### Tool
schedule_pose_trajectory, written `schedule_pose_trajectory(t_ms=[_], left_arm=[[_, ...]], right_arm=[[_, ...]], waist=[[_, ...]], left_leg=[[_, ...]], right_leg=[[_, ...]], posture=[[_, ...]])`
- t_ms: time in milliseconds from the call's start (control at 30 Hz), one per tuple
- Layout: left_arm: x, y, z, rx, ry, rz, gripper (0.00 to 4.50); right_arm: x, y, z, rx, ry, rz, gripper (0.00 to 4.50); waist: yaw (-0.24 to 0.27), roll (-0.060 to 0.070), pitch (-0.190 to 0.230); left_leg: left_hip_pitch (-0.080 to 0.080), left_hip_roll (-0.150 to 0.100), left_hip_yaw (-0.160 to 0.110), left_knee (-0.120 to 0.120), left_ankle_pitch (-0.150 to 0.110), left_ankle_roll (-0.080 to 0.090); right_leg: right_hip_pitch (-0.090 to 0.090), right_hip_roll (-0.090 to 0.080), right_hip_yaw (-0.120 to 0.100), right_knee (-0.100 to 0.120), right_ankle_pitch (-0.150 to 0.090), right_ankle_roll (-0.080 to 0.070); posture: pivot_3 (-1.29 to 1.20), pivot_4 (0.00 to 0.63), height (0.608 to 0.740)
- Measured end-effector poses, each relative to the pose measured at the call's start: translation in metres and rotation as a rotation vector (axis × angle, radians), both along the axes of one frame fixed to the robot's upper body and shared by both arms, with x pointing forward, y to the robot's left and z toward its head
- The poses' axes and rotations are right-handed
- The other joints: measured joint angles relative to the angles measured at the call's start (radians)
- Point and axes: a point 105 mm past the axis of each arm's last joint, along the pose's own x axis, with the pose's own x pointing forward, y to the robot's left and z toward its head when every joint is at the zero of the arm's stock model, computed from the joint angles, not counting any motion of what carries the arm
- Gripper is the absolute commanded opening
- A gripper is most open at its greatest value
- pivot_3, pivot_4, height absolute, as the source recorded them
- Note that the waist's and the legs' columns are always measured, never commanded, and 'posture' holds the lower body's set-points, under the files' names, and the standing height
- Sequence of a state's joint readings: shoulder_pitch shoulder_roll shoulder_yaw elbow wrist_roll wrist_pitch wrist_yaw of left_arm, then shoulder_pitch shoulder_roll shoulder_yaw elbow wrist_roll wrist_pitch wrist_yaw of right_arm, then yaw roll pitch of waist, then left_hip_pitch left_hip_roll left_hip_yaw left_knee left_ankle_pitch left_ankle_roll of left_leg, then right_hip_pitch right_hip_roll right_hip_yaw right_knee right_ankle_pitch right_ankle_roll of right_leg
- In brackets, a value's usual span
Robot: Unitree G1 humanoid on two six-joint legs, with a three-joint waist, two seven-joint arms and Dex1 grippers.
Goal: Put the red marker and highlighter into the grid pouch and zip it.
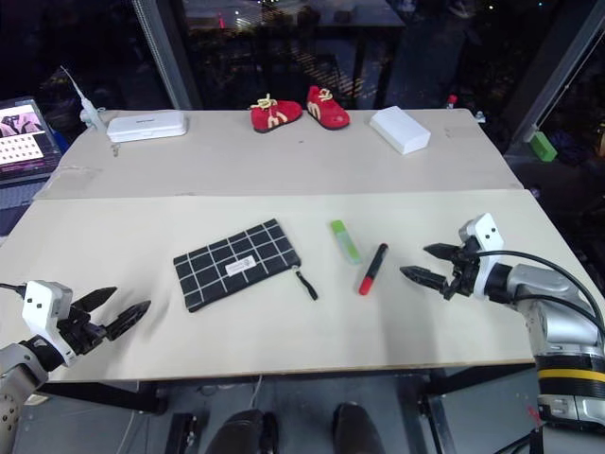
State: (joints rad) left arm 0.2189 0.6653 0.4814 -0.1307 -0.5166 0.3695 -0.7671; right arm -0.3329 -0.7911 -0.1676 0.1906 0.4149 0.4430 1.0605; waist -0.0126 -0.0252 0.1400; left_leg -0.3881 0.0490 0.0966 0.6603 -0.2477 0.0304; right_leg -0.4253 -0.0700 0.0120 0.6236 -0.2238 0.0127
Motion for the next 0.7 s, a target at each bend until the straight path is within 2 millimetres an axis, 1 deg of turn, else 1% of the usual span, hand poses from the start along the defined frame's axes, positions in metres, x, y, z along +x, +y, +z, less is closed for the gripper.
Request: schedule_pose_trajectory(t_ms=[100,167,200,233,300,333,400,433,500,567,633,700], left_arm=[[0.005,-0.003,0.002,-0.014,-0.009,-0.018,4.48],[0.011,-0.014,0.004,-0.031,-0.013,-0.095,4.50],[0.012,-0.018,0.001,-0.003,-0.011,-0.146,4.50],[0.013,-0.019,-0.002,0.057,-0.009,-0.177,4.50],[0.013,-0.013,-0.011,0.212,-0.001,-0.222,4.50],[0.012,-0.011,-0.013,0.267,0.001,-0.247,4.50],[0.015,-0.015,-0.010,0.305,-0.038,-0.289,4.50],[0.018,-0.018,-0.005,0.319,-0.068,-0.305,4.50],[0.022,-0.021,0.003,0.376,-0.108,-0.337,4.50],[0.023,-0.020,0.007,0.436,-0.125,-0.365,4.50],[0.022,-0.020,0.004,0.464,-0.121,-0.383,4.50],[0.021,-0.022,-0.001,0.506,-0.106,-0.422,4.50]], right_arm=[[0.001,0.000,-0.001,0.001,0.000,-0.006,4.50],[0.003,0.005,-0.004,0.019,0.000,-0.012,3.99],[0.005,0.006,-0.006,0.031,0.001,-0.023,3.78],[0.006,0.006,-0.009,0.037,0.007,-0.034,3.44],[0.007,0.003,-0.012,0.038,0.018,-0.051,2.69],[0.007,0.003,-0.012,0.039,0.020,-0.049,2.38],[0.006,0.004,-0.012,0.047,0.027,-0.041,1.69],[0.006,0.005,-0.011,0.055,0.029,-0.037,1.51],[0.008,0.007,-0.005,0.061,0.019,-0.021,0.69],[0.009,0.010,-0.003,0.058,0.014,-0.005,0.10],[0.008,0.016,-0.005,0.050,0.023,0.019,0.10],[0.010,0.033,-0.007,0.055,0.037,0.067,0.10]], waist=[[0.001,0.000,0.000],[0.002,0.000,0.000],[0.001,0.000,0.000],[0.001,0.000,0.000],[0.000,0.000,0.000],[-0.001,0.000,0.000],[-0.001,0.000,0.000],[0.000,0.000,0.000],[0.001,0.000,0.000],[0.000,0.000,0.000],[-0.003,0.000,0.000],[-0.007,0.000,0.000]], left_leg=[[0.000,0.000,0.000,0.000,0.000,0.000],[0.001,0.000,0.000,0.000,0.000,0.000],[0.001,-0.001,0.000,0.000,0.000,0.000],[0.001,-0.001,0.001,0.000,0.000,0.000],[0.000,-0.001,0.001,0.000,0.000,0.000],[-0.001,0.000,0.001,0.000,0.000,0.000],[-0.001,0.000,0.001,0.000,0.000,0.000],[-0.001,0.000,0.001,0.000,0.000,0.000],[-0.001,0.000,0.001,0.000,0.000,0.000],[0.000,0.000,0.001,0.000,0.000,0.000],[0.000,0.000,0.001,0.000,0.000,0.000],[0.000,0.001,0.002,0.000,0.000,0.000]], right_leg=[[0.000,0.000,0.000,0.000,0.000,0.000],[0.001,0.000,0.000,0.001,0.000,0.000],[0.001,0.000,0.000,0.000,0.000,0.000],[0.000,0.000,0.000,0.000,0.000,0.000],[-0.001,0.000,0.000,0.000,0.000,0.000],[-0.001,0.000,0.000,0.000,0.000,0.000],[-0.001,0.000,0.000,0.000,0.000,0.000],[-0.001,-0.001,0.000,0.000,0.000,0.000],[-0.001,-0.001,0.000,0.000,0.000,0.000],[0.000,-0.001,0.000,0.000,0.000,0.000],[-0.001,-0.001,0.000,0.001,0.000,0.000],[-0.001,-0.001,0.000,0.001,0.000,0.000]], posture=[[0.00,0.150,0.740],[0.00,0.150,0.740],[0.00,0.150,0.740],[0.00,0.150,0.740],[0.00,0.150,0.740],[0.00,0.150,0.740],[0.00,0.150,0.740],[0.00,0.150,0.740],[0.00,0.150,0.740],[0.00,0.150,0.740],[0.00,0.150,0.740],[0.00,0.150,0.740]])
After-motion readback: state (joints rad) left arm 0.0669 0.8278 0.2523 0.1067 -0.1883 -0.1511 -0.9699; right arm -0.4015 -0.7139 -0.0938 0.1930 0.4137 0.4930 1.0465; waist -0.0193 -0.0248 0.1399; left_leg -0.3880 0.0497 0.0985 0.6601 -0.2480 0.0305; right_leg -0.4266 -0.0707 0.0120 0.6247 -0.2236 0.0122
